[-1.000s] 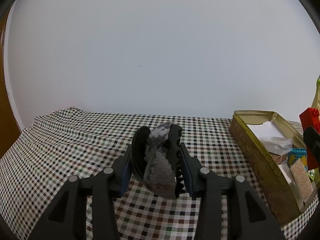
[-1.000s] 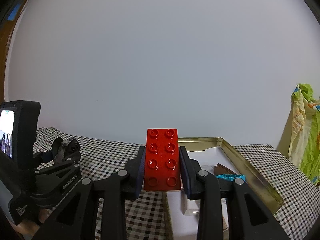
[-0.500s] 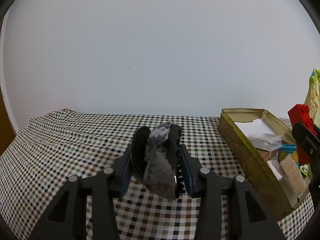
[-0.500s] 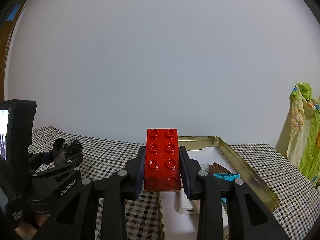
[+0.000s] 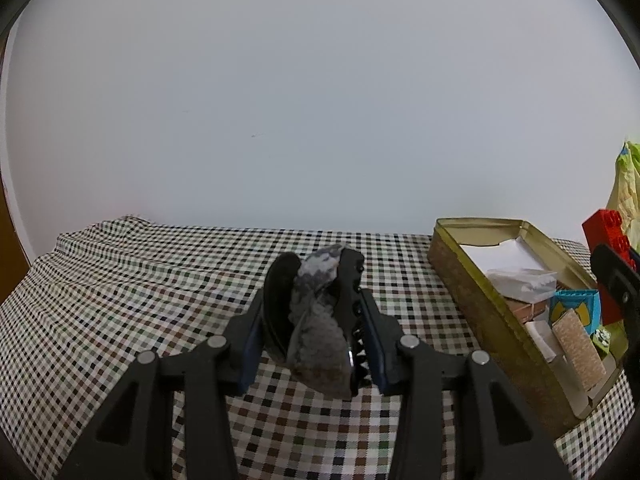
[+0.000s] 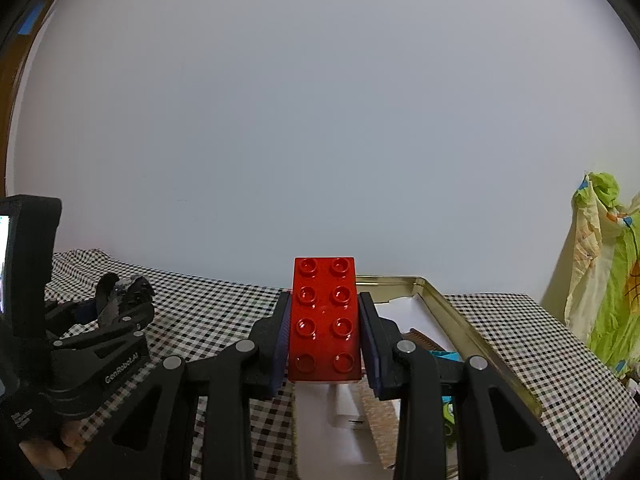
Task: Organize rigid objects
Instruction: 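Carry the red brick and grey cloth over the gold tray with both tools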
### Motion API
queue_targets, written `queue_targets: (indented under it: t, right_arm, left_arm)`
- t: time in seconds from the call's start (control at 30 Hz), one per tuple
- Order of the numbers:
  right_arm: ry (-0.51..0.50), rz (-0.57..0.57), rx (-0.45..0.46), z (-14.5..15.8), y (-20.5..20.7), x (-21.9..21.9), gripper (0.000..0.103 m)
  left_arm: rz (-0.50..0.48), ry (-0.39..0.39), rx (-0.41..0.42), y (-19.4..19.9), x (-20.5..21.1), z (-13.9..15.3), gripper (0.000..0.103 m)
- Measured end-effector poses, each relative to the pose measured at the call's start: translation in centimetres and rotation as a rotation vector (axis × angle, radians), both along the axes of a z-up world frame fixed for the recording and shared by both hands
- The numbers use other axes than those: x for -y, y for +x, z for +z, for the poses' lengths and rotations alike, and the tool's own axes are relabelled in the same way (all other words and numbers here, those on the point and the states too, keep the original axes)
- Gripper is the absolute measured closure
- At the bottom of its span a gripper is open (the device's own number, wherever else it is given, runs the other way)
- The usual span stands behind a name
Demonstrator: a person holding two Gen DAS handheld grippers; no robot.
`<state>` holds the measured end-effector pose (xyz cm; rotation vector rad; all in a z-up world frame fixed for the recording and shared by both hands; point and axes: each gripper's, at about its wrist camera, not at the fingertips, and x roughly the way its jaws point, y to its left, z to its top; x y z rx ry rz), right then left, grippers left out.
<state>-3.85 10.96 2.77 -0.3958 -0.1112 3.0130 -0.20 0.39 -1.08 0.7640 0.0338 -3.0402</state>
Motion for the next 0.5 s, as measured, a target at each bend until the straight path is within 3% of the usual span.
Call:
queue_targets:
  t: [0.5]
  right_arm:
    - [0.012, -0.034, -0.019, -1.2, -1.3, -0.2, 0.069]
  left_arm:
    - [0.009, 0.013, -0.004, 0.9, -1.4, 0.4, 0.06]
